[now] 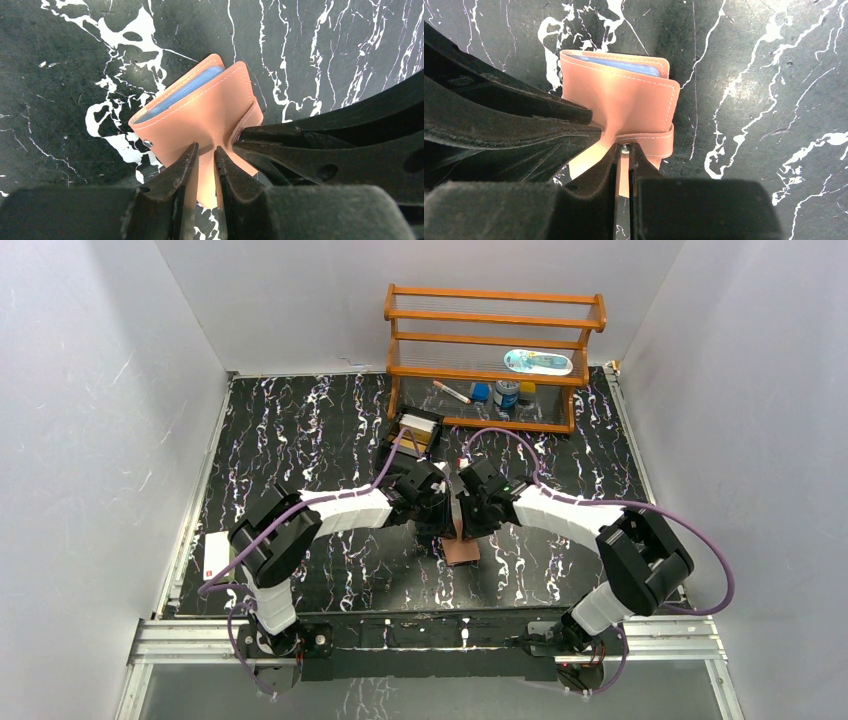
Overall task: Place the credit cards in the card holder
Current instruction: Close the card holder at the center of the board.
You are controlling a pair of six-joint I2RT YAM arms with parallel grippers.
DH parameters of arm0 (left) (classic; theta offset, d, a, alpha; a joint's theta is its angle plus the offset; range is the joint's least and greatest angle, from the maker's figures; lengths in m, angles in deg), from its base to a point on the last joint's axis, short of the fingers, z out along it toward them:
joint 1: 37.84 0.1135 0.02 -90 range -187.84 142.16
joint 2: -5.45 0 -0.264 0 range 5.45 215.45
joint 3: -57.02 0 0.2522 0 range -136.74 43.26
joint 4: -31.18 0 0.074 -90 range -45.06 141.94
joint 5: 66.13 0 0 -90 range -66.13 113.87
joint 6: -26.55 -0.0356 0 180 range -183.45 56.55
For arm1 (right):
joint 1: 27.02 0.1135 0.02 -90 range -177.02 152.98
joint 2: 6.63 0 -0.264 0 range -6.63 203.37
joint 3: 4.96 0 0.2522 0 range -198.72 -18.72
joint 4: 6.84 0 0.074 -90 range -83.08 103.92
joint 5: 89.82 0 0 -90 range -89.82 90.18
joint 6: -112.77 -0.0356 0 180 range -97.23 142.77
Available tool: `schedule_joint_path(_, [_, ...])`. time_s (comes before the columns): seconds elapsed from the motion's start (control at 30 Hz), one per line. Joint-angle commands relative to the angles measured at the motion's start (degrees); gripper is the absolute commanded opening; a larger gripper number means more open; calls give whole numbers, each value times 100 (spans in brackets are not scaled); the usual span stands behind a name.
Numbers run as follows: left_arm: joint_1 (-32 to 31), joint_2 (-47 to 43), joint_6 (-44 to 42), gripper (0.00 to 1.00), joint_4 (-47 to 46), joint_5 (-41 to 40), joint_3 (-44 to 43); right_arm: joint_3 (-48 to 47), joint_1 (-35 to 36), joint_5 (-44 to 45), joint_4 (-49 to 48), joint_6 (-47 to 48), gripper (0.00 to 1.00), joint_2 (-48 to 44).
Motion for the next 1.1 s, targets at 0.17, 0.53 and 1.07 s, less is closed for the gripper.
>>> schedule_joint_path(0.17, [-43, -187, 258, 17, 24, -276, 509, 169, 216, 220, 78, -130, 13, 1148])
schedule_joint_path(0.53, [-40, -336, 303, 17, -30, -330, 613, -91, 329, 619, 500, -88, 13, 1529])
schedule_joint_path(1.07, [208, -2626, -319, 38, 1666, -1914, 29, -2286, 157, 2087, 1855, 143, 42, -517])
